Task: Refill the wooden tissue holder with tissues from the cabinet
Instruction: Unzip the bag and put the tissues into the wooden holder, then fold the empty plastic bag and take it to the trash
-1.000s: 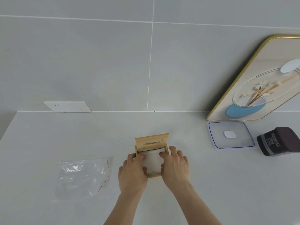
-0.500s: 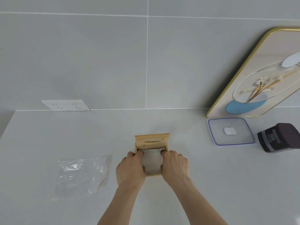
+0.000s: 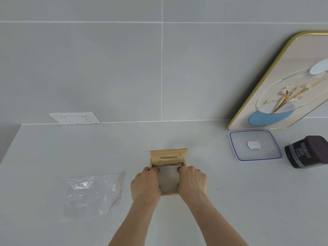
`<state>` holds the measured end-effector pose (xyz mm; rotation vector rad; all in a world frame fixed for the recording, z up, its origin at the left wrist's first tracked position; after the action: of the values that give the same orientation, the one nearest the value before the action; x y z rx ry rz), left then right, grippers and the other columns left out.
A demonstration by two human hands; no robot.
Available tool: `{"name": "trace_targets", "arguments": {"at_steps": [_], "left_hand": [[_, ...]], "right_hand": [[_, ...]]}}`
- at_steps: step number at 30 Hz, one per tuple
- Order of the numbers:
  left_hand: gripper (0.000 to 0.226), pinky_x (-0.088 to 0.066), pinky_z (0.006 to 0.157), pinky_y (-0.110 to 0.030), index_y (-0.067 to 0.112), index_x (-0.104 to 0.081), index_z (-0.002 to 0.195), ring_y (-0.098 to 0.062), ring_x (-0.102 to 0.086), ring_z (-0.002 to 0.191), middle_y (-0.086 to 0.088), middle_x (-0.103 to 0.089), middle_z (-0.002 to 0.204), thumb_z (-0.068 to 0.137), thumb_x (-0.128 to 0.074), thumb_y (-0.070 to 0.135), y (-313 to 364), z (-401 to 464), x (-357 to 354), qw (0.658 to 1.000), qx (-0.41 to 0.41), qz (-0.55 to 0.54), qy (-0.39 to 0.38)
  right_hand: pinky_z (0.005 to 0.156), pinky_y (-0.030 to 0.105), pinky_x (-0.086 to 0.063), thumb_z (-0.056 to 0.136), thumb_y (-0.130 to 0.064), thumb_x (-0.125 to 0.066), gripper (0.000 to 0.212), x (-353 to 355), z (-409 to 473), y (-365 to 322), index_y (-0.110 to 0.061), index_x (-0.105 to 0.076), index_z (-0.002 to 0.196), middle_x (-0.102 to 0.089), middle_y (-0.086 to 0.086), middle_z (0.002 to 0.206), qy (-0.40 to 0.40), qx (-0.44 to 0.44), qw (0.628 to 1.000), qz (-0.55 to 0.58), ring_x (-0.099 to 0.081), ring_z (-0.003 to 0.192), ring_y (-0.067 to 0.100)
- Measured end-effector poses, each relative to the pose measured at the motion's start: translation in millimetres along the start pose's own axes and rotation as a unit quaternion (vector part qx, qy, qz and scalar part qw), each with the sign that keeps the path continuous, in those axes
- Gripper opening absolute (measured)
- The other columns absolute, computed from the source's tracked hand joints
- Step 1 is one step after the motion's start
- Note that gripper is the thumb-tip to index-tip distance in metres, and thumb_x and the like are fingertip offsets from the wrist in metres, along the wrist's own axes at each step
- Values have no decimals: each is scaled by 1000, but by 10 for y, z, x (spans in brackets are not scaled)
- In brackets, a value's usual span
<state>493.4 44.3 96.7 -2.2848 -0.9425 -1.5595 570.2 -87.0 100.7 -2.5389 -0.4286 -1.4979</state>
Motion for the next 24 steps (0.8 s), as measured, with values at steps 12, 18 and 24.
{"name": "trace_targets", "arguments": {"at_steps": [12,18,24], "left_hand": [[7,-47,68,-30,38,-55,98,-14,-64,89,14,-63,101,95,-49,41,-530,-274,563,974,-90,-163,128],[16,-50,90,-38,26,-61,111,-20,-63,106,8,-68,111,97,-56,33,-1525,-131,813,962,-68,-214,158],[51,-37,114,-35,29,-43,148,-18,-44,140,7,-52,151,99,-49,44,-2480,169,646,986,-54,-149,53]], "right_hand": [[61,32,-45,83,-23,-79,10,440,-648,-89,-22,-77,92,-72,1,96,291,0,945,149,-67,81,30],[51,33,-50,89,-28,-74,15,176,-1069,-719,-30,-67,75,-68,-11,75,267,-47,912,309,-66,62,14],[89,40,-60,86,-56,-74,42,-653,-1049,-1602,-35,-65,121,-63,-4,117,-25,-117,866,486,-67,107,21]]}}
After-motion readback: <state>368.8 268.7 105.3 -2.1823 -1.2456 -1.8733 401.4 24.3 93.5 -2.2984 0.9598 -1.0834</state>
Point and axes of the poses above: each hand's wrist, its own z-axis towards the middle knuckle, its own x-axis out of the back of the hand, y = z × x, the point moved 6 cm from there along z, towards the middle knuckle
